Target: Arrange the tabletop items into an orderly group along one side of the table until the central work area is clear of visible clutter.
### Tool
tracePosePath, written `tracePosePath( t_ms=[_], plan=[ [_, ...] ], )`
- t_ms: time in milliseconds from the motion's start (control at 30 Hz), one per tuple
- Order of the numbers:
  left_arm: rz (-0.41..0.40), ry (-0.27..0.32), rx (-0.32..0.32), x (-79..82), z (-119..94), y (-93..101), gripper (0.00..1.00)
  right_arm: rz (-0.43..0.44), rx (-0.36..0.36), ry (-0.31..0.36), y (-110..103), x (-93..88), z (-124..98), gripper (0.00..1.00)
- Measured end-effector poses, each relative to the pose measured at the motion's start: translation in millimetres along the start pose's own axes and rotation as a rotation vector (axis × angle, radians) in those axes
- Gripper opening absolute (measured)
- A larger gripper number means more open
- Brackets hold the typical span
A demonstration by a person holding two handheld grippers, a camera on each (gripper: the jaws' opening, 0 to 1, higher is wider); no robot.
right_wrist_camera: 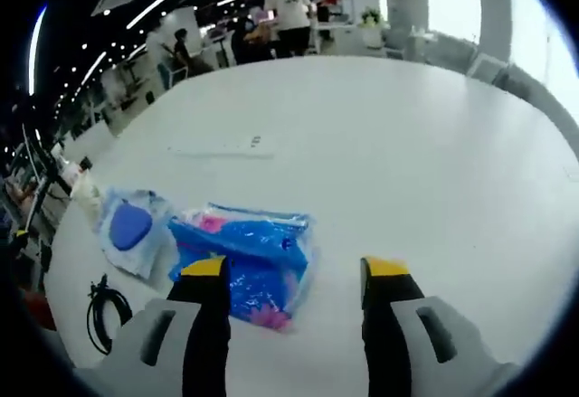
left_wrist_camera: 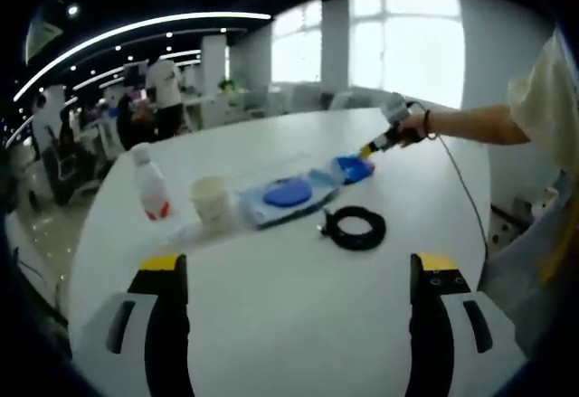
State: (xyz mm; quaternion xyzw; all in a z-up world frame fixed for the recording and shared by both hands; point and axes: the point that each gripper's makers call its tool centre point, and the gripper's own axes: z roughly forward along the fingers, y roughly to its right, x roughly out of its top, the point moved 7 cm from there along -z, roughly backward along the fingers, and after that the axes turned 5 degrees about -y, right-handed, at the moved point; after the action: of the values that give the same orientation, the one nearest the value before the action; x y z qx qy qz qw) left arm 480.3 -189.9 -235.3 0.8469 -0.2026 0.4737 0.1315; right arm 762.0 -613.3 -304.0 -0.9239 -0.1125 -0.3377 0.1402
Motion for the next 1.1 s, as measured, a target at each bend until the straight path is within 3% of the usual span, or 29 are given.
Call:
tracePosePath(
  t_ms=[100,233,300,367,533,667,733,1100],
  plan=[
    [-0.017,-0.01,-0.007,-2.6,1,-1.2,0.99,0.011,0.021,0.022,-14,2.9,-9,0.76],
    [-0.011,0.002,-0.003,-0.2,1,-0.4,0.99,0.005,0.059,0.026,-29,7.4,-17,0.82],
    [-0.012,0.0,-0.005,0.2,1,0.3,0.99,0.003,0.084,0.023,-37,11.0,-19,0.9],
    [-0.053,0.01,-0.044,0.5,1,1.7,0.99,-0.003,0.108,0.027,-47,10.6,-24,0.94],
    [-0.046,0.016,-0.056,2.7,2,7.5,0.99,-0.158,0.116,0.032,-78,6.9,-39,0.99],
    [-0.052,0.014,-0.057,2.7,2,8.7,0.99,-0.208,0.146,0.056,-101,7.9,-47,0.99],
    [-0.054,0.019,-0.068,3.1,1,10.8,0.99,-0.251,0.168,0.027,-116,-0.2,-49,0.99],
    [-0.021,0.012,-0.073,3.1,-2,13.6,0.99,-0.302,0.271,-0.02,-173,-33.9,-47,0.99]
  ],
)
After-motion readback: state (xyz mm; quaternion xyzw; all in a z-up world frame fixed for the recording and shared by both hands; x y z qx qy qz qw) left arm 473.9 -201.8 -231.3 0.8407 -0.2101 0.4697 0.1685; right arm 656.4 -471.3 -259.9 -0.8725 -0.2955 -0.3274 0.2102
